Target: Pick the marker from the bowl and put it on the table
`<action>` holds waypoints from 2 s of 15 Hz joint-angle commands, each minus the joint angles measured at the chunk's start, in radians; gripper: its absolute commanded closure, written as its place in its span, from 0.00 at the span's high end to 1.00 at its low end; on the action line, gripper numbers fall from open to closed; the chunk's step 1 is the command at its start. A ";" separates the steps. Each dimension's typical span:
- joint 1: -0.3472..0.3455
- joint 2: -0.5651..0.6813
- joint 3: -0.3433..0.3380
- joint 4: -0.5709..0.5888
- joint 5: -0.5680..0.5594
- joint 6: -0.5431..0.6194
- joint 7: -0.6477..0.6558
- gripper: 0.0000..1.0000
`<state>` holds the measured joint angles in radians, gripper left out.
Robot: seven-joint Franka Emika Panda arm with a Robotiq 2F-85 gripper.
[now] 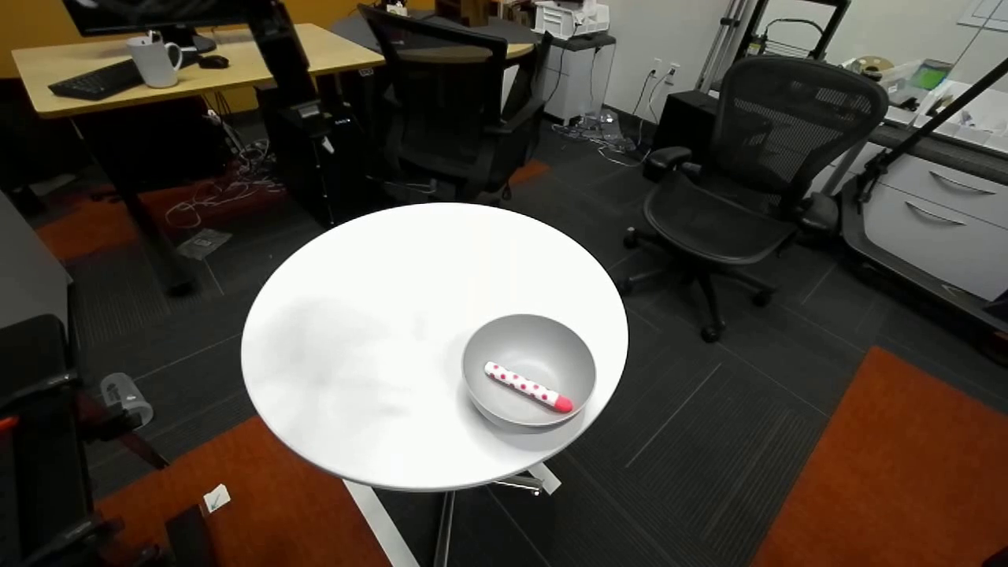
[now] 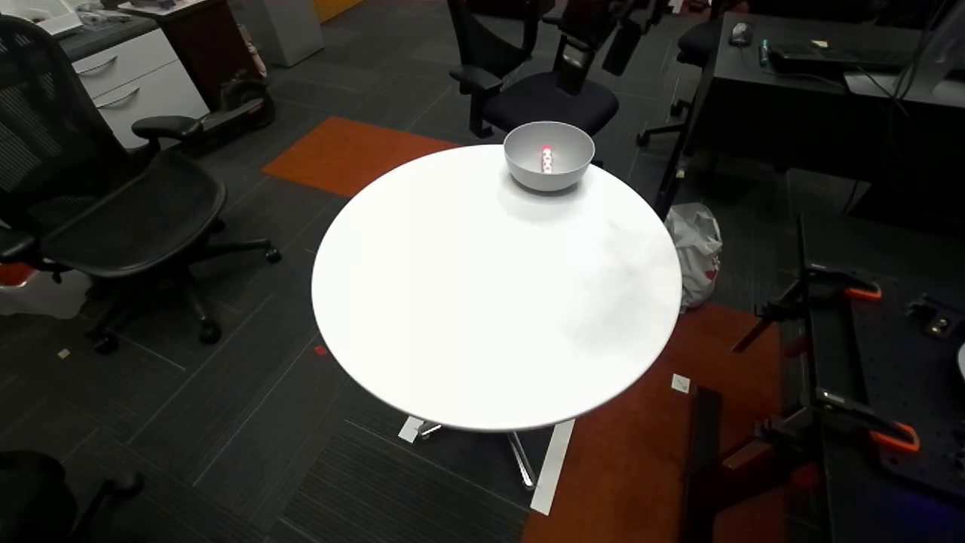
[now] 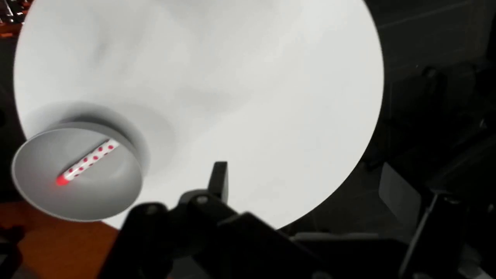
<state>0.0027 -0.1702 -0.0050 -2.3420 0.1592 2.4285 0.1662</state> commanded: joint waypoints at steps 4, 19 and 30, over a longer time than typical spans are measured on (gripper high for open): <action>-0.115 0.319 -0.091 0.250 -0.157 0.128 0.247 1.00; -0.070 0.691 -0.266 0.617 -0.198 -0.159 0.852 1.00; -0.124 0.792 -0.238 0.635 -0.096 -0.070 0.847 1.00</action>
<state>-0.0883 0.5934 -0.2628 -1.7356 0.0211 2.3182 1.0306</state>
